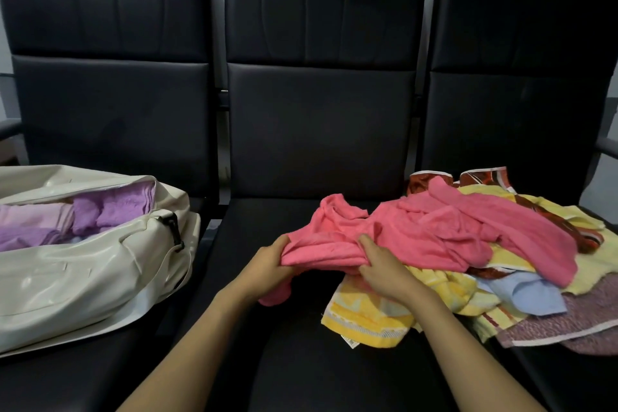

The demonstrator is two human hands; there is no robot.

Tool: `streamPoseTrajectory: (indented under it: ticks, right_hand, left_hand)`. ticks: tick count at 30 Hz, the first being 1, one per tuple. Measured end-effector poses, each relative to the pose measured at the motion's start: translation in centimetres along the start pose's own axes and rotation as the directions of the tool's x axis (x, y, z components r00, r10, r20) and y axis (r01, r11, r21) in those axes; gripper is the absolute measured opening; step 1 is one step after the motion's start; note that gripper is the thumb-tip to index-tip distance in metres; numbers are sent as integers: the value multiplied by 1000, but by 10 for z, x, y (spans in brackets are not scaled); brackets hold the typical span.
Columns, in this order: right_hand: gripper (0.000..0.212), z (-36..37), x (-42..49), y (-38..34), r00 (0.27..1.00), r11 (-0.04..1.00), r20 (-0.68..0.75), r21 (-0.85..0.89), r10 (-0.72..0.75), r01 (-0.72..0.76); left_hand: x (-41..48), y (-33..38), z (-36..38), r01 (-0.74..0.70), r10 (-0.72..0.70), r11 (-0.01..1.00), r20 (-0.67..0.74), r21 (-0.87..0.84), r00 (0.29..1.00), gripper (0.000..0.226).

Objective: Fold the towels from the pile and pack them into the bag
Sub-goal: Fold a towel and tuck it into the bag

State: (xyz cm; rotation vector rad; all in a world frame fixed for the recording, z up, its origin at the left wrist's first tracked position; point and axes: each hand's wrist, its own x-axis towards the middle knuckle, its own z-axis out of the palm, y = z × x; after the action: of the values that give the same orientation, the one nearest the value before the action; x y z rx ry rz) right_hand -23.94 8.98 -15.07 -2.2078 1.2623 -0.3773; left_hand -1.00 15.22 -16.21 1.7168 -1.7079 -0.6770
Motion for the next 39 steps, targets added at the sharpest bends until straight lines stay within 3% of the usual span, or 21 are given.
streamPoseTrajectory:
  ticks: [4,7,8,10,12,14,17,19,21,23,26,29,31,32,35,37,39]
  right_hand:
    - [28,-8,-2,3,1000,996,5,91,-15,15]
    - [70,-16,-5,2,982,994,168,55,84,-94]
    - [75,-16,-7,0,961,988,238,32,140,-152]
    - [48,-9,-7,0,941,976,272,-139,203,-170]
    - [17,-9,-5,0,964,927,186,-356,189,-113]
    - [7,-17,-6,0,977,919,118,-375,179,-123]
    - [28,-40,-12,-12,989,957,105,-281,108,-75]
    - [31,-59,-16,-29,999,986,32,-164,39,-33]
    - [26,-79,-17,-45,998,998,-60,-58,-7,4]
    - [21,-99,-17,-60,990,997,-138,62,-39,48]
    - [24,-126,-26,-87,981,938,-184,325,-63,122]
    - [35,-155,-38,-105,987,879,-75,447,-146,164]
    - [47,-171,-40,-111,987,927,41,353,-152,128]
    - [56,-175,-39,-113,990,968,71,227,-126,107]
    - [66,-171,-25,-117,994,965,105,-255,-34,60]
    - [52,-159,-12,-115,999,880,39,-475,-11,28]
    - [31,-150,-2,-117,981,843,-188,-534,-47,-62]
  left_hand:
    - [0,0,-7,59,-57,998,133,-7,989,40]
    - [1,-7,-11,139,-195,970,294,201,936,46]
    - [1,-9,-11,154,-244,944,302,293,921,40]
    - [1,-9,-10,183,-303,902,270,392,914,26]
    - [-1,-6,-12,179,-290,904,248,388,924,22]
    - [-7,1,-19,166,-237,941,224,295,945,24]
    - [-16,18,-40,175,-175,984,212,19,962,33]
    - [-19,35,-56,146,-116,974,174,-171,978,47]
    - [-19,54,-72,95,-66,943,101,-318,993,43]
    - [-19,78,-90,57,-27,906,78,-418,997,35]
    - [-21,107,-123,31,24,877,109,-479,994,51]
    - [-23,124,-156,30,17,957,162,-287,987,67]
    - [-23,133,-171,19,-14,1000,214,-25,977,53]
    - [-21,136,-175,12,-43,990,221,139,974,44]
    - [-6,139,-170,-21,-89,780,144,626,986,40]
    - [4,133,-161,21,-61,660,26,751,998,38]
    - [10,126,-155,84,49,650,-153,755,987,31]
